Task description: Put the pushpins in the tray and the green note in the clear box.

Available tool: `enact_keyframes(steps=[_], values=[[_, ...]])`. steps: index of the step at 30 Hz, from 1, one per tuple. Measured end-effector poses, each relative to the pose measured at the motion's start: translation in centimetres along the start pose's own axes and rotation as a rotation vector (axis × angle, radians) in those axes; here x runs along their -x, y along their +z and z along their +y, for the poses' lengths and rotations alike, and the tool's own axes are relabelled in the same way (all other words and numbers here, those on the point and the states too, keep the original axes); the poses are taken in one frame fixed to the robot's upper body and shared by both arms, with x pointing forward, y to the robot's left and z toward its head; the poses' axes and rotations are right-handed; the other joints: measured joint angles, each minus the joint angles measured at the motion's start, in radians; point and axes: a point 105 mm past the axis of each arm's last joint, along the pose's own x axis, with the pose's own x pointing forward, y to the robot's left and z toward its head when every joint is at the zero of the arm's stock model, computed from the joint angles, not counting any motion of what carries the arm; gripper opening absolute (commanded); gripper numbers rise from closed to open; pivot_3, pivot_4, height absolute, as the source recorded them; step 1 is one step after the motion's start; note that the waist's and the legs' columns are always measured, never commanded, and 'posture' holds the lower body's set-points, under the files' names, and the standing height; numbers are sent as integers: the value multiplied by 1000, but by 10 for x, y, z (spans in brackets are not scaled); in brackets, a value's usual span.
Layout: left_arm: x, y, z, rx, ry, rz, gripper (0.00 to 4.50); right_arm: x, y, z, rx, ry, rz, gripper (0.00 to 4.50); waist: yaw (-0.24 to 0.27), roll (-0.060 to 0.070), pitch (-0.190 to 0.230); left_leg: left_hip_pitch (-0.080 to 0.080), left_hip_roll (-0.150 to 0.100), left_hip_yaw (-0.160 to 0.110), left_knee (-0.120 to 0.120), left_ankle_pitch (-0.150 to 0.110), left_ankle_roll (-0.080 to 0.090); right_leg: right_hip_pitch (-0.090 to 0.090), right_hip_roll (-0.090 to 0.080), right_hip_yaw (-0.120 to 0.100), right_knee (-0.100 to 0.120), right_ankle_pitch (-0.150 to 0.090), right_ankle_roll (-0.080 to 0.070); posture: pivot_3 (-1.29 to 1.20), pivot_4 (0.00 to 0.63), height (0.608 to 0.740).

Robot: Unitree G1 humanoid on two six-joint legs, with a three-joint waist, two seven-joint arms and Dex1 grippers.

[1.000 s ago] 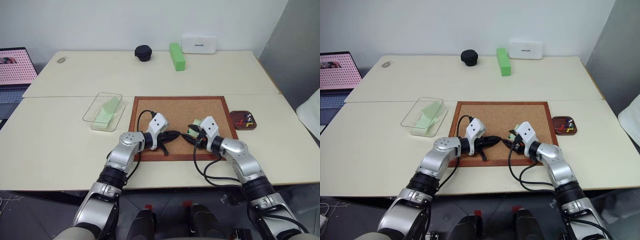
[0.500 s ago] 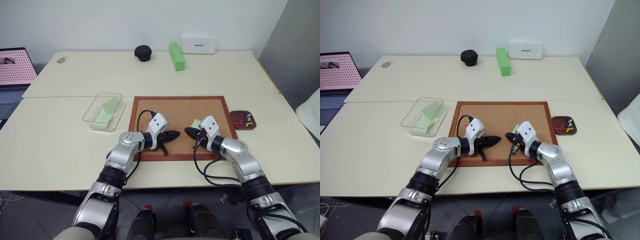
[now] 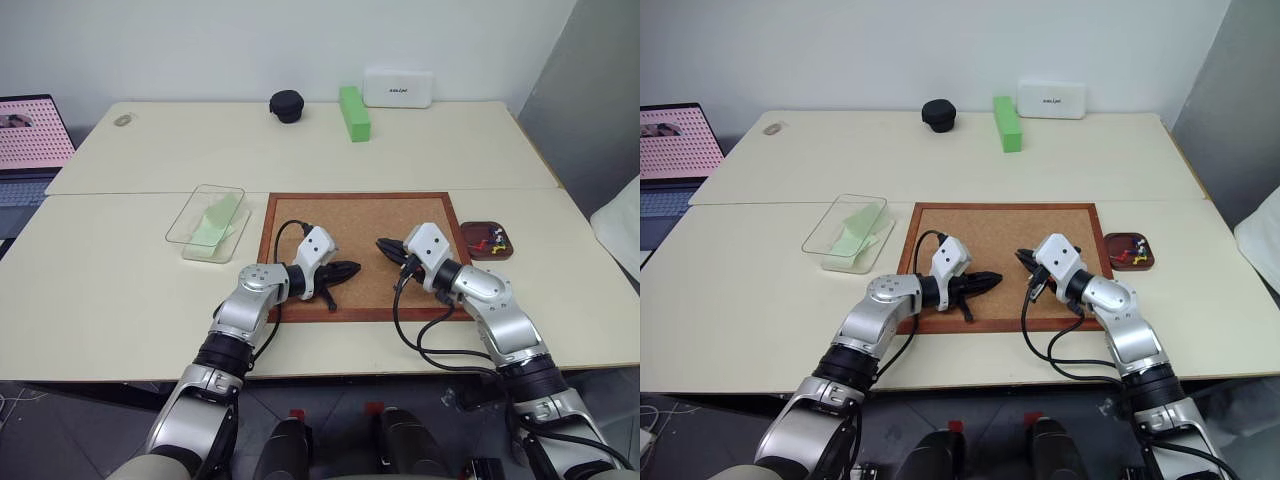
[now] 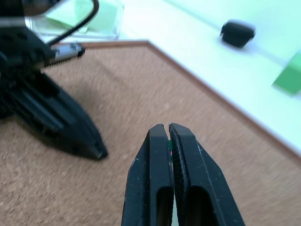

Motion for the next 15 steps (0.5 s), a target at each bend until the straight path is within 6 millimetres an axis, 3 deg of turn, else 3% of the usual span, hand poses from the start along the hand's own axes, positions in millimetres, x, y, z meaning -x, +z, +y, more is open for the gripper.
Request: enact_keyframes(steps=[9, 15], values=[[-1, 1, 1, 1, -1, 1, 0, 5, -1, -8, 136, -25, 20, 80, 1, 0, 0, 0, 0, 0, 0, 0, 0, 0, 0, 0, 0, 0, 0, 0, 150, 740], [-2, 2, 2, 26, 13, -16, 0, 4, 2, -11, 127, -48, -1, 80, 1, 0, 0, 0, 0, 0, 0, 0, 0, 0, 0, 0, 0, 0, 0, 0, 150, 740]])
